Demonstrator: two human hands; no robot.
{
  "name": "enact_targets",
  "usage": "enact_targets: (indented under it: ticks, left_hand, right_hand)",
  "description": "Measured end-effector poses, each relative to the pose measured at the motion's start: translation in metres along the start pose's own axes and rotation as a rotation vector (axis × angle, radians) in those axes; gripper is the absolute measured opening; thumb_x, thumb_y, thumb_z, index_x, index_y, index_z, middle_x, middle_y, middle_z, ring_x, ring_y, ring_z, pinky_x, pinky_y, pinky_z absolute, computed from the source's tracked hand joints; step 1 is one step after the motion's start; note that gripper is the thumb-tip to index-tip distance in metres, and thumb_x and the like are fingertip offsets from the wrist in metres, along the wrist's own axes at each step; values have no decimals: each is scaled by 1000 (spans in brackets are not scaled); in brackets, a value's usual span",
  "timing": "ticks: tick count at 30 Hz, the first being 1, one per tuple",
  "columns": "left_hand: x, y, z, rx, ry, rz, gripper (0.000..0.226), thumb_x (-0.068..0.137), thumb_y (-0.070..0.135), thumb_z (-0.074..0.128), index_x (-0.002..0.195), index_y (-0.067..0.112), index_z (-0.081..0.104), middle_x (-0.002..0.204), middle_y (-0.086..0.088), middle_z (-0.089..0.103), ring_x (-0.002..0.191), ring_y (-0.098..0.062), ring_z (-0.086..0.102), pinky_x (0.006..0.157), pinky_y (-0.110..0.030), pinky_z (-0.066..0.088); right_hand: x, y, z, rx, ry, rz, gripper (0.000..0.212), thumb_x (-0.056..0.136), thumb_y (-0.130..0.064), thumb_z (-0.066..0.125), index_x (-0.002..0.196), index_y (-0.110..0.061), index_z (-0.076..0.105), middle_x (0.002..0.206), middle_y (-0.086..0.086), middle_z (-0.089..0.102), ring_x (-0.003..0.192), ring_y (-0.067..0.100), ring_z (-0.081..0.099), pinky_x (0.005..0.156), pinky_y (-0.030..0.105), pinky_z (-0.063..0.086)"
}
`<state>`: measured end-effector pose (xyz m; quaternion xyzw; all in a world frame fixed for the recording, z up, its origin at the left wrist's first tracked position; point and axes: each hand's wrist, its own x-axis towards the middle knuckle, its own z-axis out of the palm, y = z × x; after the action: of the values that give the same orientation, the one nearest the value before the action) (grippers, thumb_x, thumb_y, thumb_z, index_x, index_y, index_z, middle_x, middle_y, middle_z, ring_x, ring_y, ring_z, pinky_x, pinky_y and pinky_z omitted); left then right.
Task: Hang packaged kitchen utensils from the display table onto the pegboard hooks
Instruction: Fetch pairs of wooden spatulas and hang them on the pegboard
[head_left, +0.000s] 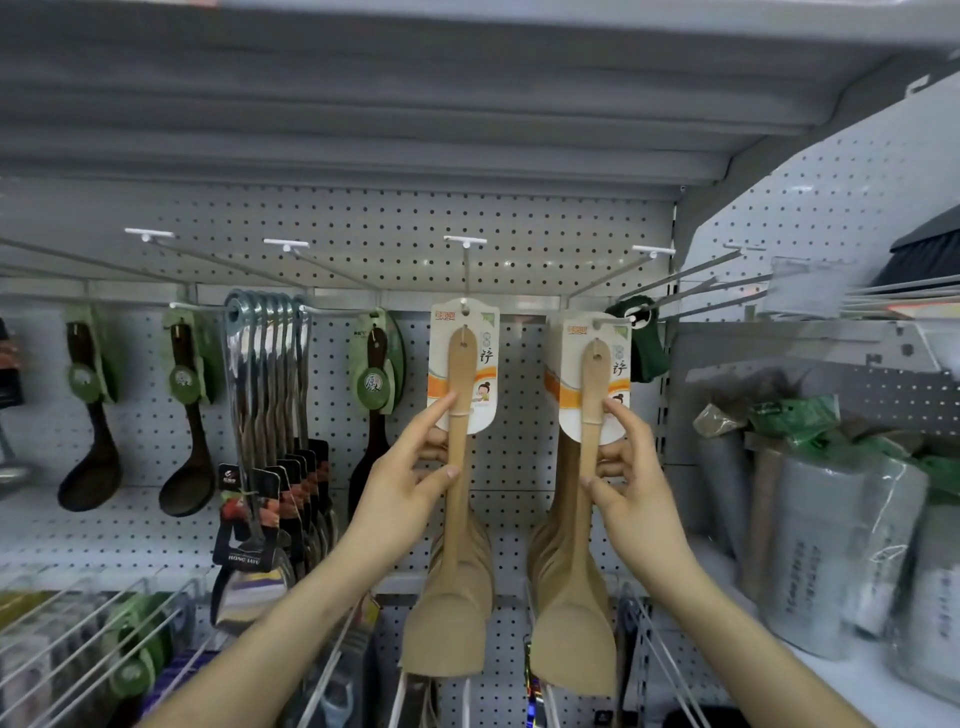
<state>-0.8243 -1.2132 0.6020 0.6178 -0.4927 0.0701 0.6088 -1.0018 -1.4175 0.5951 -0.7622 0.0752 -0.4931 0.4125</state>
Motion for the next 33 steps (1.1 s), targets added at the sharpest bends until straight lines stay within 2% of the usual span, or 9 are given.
enact_targets:
  ticks: [3,7,9,13,18,22,26,30,33]
  left_hand:
    - [8,-7,3,-13,3,3,81,103,1,65,149,64,45,110,17,65,109,-9,64,91,-15,54]
    - [15,-16,4,3,5,-7,80,104,2,64,151,63,43,112,16,64,111,-10,64,92,-14,53]
    - [17,-20,3,17,10,-10,80,104,2,64,151,63,43,112,17,64,112,-10,64,90,-14,53]
    - [16,-24,4,46,17,-12,81,103,1,63,152,62,42,115,21,63,113,-9,63,91,-18,54]
    - [13,-24,5,54,36,-13,81,102,0,65,152,59,44,118,22,61,112,-11,64,98,-25,56]
    - [7,-12,1,100,32,11,76,103,4,65,154,56,42,129,8,57,115,-12,63,99,-31,58]
    - [-4,11,-10,211,48,25,67,105,14,66,159,47,41,131,14,54,119,-6,60,96,-21,53]
    - [-32,37,-32,418,127,27,64,105,25,67,160,43,41,129,22,51,120,0,56,93,-18,51]
    - [-70,52,-58,580,177,0,62,104,30,67,160,41,41,131,15,50,117,-2,56,93,-26,53]
  right_hand:
    - [7,5,2,-28,-5,1,87,101,6,62,159,-52,32,105,-4,62,92,7,63,82,14,52]
    - [14,10,6,-33,-17,6,85,103,5,59,162,-48,29,98,-25,59,92,4,61,81,13,52]
    - [15,13,7,-40,-3,1,84,104,4,59,163,-47,29,97,-28,58,91,3,60,81,13,51]
    - [13,19,7,-62,12,-8,86,104,2,61,162,-52,29,99,-23,58,92,7,61,83,13,51]
    - [11,20,5,-119,38,-25,85,101,4,63,163,-46,33,110,-8,59,97,10,61,84,16,53]
    - [5,9,4,-256,147,-104,76,99,0,65,161,-35,39,116,-9,45,98,8,56,85,27,54]
    - [1,-17,7,-406,249,-180,62,102,-13,65,158,-29,44,122,0,46,98,20,58,77,46,57]
    - [-10,-44,27,-464,145,-290,56,98,-11,68,150,-23,52,126,5,51,112,29,58,77,38,51]
    - [-31,-57,57,-470,-3,-347,54,98,-13,70,149,-18,54,128,9,51,118,32,55,77,45,55]
